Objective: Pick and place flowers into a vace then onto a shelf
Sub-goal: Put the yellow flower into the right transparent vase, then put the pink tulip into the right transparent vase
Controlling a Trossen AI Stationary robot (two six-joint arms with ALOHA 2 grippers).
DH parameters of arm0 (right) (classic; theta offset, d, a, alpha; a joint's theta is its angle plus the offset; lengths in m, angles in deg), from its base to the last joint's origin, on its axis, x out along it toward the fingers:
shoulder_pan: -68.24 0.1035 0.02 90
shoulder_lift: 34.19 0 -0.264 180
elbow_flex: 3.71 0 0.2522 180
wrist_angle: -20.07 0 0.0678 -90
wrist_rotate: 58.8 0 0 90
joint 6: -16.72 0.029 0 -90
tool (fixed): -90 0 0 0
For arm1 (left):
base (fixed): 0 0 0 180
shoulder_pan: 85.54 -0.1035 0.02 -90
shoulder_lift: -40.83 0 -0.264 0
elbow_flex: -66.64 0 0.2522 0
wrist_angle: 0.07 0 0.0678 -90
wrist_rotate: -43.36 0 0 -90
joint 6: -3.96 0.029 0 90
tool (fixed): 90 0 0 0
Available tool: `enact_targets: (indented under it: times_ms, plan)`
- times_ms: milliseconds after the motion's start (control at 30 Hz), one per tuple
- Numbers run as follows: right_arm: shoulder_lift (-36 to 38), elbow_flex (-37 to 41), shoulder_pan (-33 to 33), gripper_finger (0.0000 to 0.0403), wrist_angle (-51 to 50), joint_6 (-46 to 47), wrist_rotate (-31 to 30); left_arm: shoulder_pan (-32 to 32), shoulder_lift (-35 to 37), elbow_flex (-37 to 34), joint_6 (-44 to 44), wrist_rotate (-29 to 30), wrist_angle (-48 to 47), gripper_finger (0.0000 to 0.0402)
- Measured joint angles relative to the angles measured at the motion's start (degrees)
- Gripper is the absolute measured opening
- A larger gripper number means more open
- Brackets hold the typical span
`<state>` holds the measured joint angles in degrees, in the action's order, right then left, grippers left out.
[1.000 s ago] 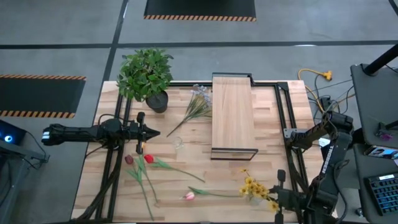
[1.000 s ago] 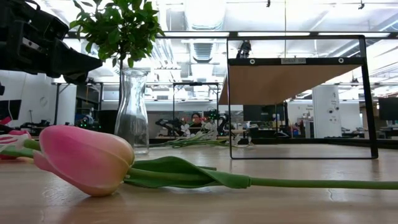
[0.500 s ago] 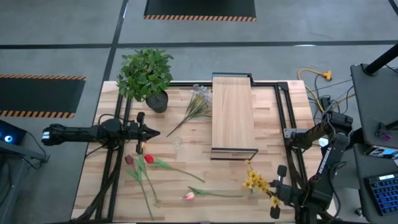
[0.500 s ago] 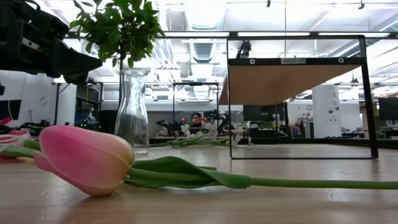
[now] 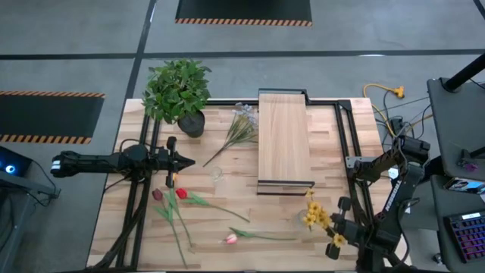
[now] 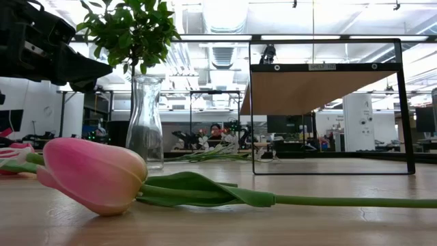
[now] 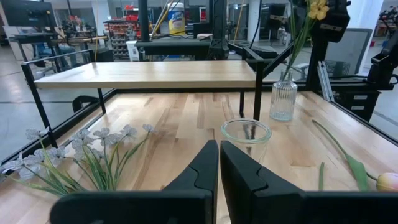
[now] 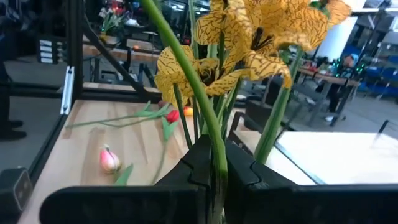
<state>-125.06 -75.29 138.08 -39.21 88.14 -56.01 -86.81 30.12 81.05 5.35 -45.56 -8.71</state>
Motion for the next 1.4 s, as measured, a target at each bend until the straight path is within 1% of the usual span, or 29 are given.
enact_targets:
  times_ms: [167,300,367,500,567,700,867,1000,1033,1200,1400]
  plan:
    - [0.0,0.7,0.0,0.0017,-0.1,6.5,0.3,0.0,0.0,0.0,0.0,0.0,0.0,0.0]
    - [0.1,0.2,0.0,0.0046,-0.1,7.0,0.9,0.0,0.0,0.0,0.0,0.0,0.0,0.0]
    - [0.2,-0.3,0.0,0.0066,-0.2,6.5,2.4,0.0,0.0,0.0,0.0,0.0,0.0,0.0]
    - [0.8,-2.1,0.0,0.0114,-0.8,4.7,6.5,0.0,0.0,0.0,0.0,0.0,0.0,0.0]
    - [1.2,-3.2,0.0,0.0138,-1.0,3.7,7.3,0.0,0.0,0.0,0.0,0.0,0.0,0.0]
    - [2.4,-5.9,0.0,0.0184,-1.0,-0.4,7.8,0.0,0.0,0.0,0.0,0.0,0.0,0.0]
    - [4.2,-9.0,0.0,0.023,-1.1,-5.0,8.5,0.0,0.0,0.0,0.0,0.0,0.0,0.0]
    - [6.1,-11.2,0.0,0.0263,-1.5,-8.0,13.0,0.0,0.0,0.0,0.0,0.0,-0.1,0.0]
    - [6.7,-11.6,0.0,0.027,-1.6,-8.7,13.8,0.0,0.0,0.0,0.0,0.0,0.0,0.0]
    - [9.5,-13.3,0.0,0.0297,-1.7,-12.7,13.9,0.0,0.0,0.0,0.0,0.0,0.0,0.0]
    - [12.9,-14.6,0.0,0.0306,-1.8,-15.4,13.8,0.0,0.0,0.0,0.0,0.0,-0.1,0.0]
